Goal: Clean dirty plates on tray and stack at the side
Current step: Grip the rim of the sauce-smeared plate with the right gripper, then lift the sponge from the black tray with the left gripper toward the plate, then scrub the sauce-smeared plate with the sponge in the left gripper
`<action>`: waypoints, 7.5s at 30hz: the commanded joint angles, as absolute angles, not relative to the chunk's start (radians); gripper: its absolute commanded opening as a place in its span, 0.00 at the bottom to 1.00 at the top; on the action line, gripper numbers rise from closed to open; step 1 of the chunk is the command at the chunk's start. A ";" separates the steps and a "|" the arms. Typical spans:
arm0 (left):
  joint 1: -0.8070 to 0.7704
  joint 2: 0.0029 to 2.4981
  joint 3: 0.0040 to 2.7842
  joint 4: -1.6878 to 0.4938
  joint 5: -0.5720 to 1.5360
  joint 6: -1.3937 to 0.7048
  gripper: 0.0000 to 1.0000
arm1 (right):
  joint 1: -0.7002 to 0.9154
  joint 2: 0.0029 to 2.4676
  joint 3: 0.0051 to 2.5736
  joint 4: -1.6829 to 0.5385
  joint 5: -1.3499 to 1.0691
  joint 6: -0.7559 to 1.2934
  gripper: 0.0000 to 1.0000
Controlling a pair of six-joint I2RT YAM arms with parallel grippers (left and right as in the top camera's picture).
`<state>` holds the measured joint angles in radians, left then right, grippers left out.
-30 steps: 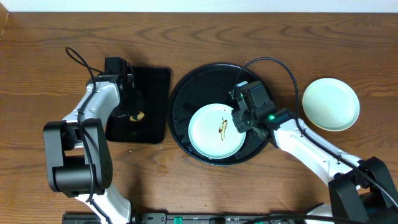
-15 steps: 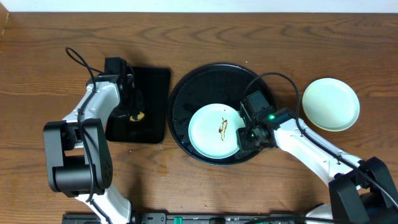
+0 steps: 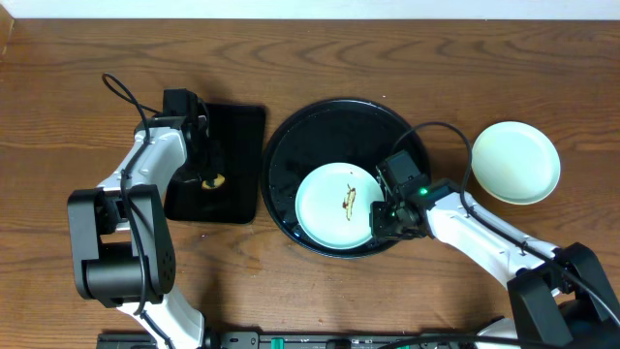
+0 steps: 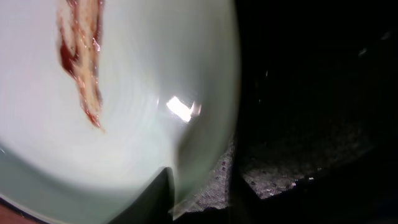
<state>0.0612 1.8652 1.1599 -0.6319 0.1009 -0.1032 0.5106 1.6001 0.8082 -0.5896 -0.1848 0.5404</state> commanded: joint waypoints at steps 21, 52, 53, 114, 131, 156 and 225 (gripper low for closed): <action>0.059 1.871 1.148 -0.645 0.108 -0.094 0.07 | 0.474 1.602 0.797 -0.288 0.056 0.465 0.01; 0.059 1.870 1.148 -0.592 0.171 -0.152 0.07 | 0.474 1.603 0.796 -0.332 0.056 0.455 0.02; 0.059 1.868 1.148 -0.589 0.176 -0.148 0.07 | 0.474 1.603 0.796 -0.332 0.056 0.455 0.02; 0.059 1.400 1.150 -0.385 0.133 -0.105 0.07 | 0.476 1.738 0.796 -0.269 0.044 0.387 0.01; 0.059 1.464 1.148 -0.537 0.141 -0.120 0.07 | 0.479 1.738 0.796 -0.264 0.023 0.274 0.01; -0.038 1.619 1.184 -0.625 0.427 -0.139 0.07 | 0.502 1.738 0.796 -0.236 0.006 0.159 0.01; -0.533 1.945 1.202 -0.712 0.200 -0.367 0.07 | 0.505 1.738 0.796 -0.262 0.007 0.159 0.01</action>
